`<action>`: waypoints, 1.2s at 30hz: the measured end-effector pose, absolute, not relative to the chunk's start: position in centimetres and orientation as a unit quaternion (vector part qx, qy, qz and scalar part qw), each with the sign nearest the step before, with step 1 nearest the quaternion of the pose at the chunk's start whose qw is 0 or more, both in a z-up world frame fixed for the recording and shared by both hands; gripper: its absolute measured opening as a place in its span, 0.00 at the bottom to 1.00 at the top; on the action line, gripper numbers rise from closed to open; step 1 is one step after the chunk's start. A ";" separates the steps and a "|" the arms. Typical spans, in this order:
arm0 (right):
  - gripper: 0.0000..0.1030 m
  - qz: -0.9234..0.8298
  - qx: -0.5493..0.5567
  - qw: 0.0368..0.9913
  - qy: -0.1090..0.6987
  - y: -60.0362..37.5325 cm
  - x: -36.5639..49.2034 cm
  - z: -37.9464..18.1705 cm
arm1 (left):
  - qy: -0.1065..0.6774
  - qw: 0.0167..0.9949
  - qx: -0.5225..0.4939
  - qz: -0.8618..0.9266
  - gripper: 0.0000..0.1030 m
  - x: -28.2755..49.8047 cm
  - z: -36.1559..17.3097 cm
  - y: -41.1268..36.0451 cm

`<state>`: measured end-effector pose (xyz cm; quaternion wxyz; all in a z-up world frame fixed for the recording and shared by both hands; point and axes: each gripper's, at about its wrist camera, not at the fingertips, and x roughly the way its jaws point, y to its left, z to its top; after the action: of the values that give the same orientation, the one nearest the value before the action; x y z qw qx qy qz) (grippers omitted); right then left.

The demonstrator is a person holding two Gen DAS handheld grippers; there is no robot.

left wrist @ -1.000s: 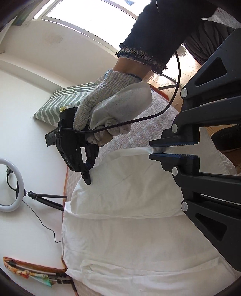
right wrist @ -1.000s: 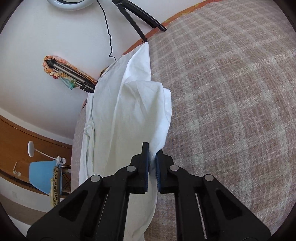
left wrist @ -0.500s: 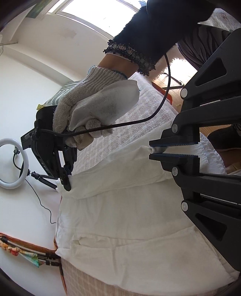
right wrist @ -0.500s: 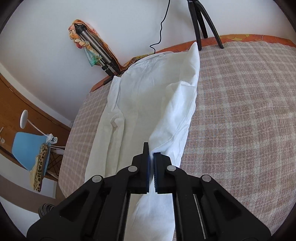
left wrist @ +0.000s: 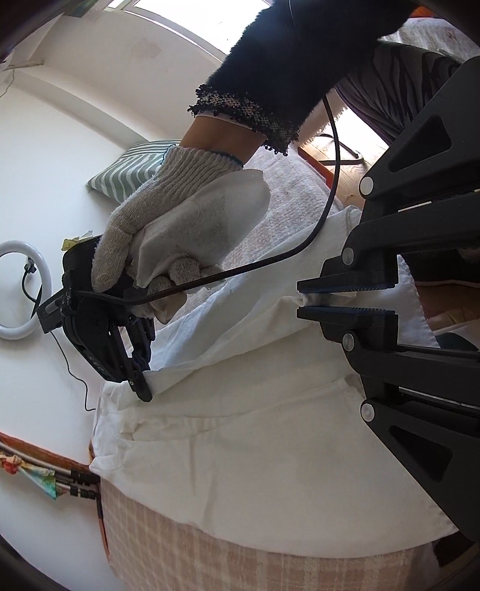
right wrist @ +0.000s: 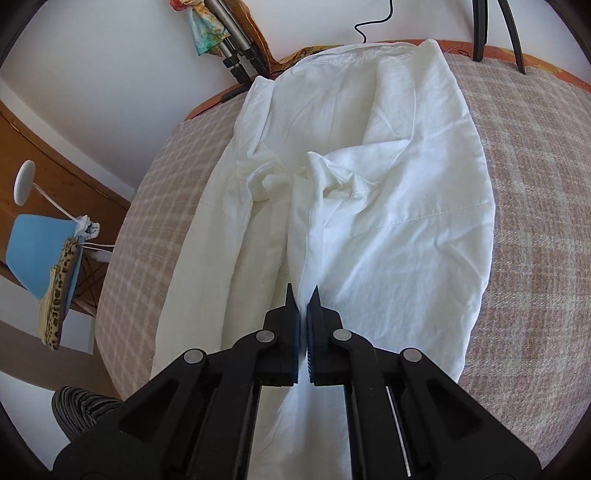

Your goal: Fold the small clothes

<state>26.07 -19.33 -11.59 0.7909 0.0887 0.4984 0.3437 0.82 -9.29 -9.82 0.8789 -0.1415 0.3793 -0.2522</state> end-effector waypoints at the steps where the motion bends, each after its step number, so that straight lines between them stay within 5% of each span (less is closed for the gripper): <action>1: 0.18 0.354 0.107 0.785 0.497 -19.9 26.0 -11.2 | 0.381 0.878 -0.135 -0.255 0.05 0.6 -9.8 -9.4; 3: 0.25 0.367 0.131 0.786 0.479 -21.5 25.1 -9.8 | 0.383 0.876 -0.130 -0.263 0.05 0.4 -9.6 -9.3; 12: 0.25 0.334 0.076 0.817 0.464 -27.0 16.9 -8.0 | 0.402 0.875 -0.063 -0.261 0.08 -1.8 -7.4 -5.6; 18: 0.25 0.311 0.040 0.820 0.480 -27.8 12.8 -11.0 | 0.417 0.885 -0.052 -0.202 0.30 -0.4 -6.9 -0.5; 29: 0.25 0.302 -0.063 0.816 0.489 -28.0 7.4 -12.9 | 0.458 0.873 -0.061 -0.156 0.30 1.7 -9.2 2.8; 36: 0.27 0.344 0.048 0.794 0.499 -31.4 7.5 -12.6 | 0.494 0.838 -0.128 -0.193 0.30 1.1 -10.7 3.2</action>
<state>7.51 -31.41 -12.59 0.7937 0.0476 0.4994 0.3440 1.07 3.21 -10.66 0.8379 -0.1283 0.4942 -0.1928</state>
